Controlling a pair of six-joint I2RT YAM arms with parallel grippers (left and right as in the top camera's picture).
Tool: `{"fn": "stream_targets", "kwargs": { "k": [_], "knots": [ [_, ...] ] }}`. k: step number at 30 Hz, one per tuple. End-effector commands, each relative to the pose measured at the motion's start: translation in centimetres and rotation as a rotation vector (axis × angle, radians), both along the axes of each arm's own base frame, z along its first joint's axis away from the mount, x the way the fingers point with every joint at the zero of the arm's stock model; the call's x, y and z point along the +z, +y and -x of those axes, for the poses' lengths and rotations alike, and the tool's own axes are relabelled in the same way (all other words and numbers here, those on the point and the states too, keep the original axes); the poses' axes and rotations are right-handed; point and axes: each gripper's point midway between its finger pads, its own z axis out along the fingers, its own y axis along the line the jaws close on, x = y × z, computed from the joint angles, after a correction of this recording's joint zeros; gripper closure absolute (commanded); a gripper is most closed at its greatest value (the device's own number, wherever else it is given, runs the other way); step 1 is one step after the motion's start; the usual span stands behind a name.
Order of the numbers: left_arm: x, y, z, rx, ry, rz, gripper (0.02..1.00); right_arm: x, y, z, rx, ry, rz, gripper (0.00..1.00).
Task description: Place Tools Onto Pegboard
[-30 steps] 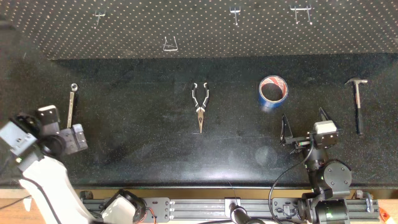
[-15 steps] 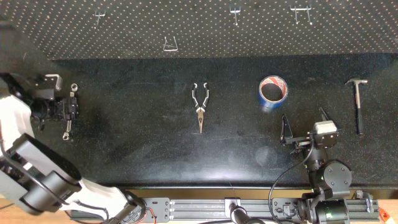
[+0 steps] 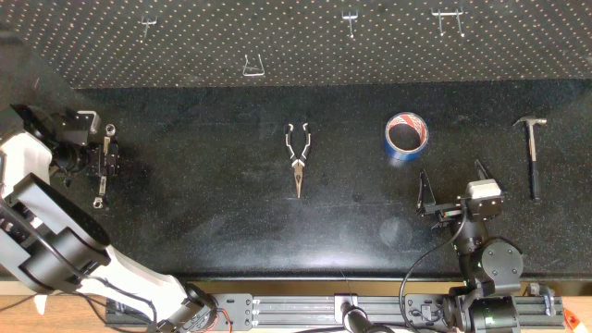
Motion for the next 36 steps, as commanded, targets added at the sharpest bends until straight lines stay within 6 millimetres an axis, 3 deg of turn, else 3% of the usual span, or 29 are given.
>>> {"fn": "stream_targets", "kwargs": {
  "k": [1,13,36],
  "knots": [
    [0.2,0.4,-1.1,0.033,-0.025,-0.009,0.025,-0.1,0.1,0.0,0.006,-0.002,0.018,0.003],
    [0.2,-0.9,-2.1,0.02,-0.031,0.007,0.025,-0.1,0.1,0.0,0.006,-0.001,0.018,0.001],
    [-0.6,-1.1,-1.8,0.022,-0.008,0.02,0.023,-0.1,0.1,0.0,0.006,-0.001,0.018,0.003]
  ]
}}
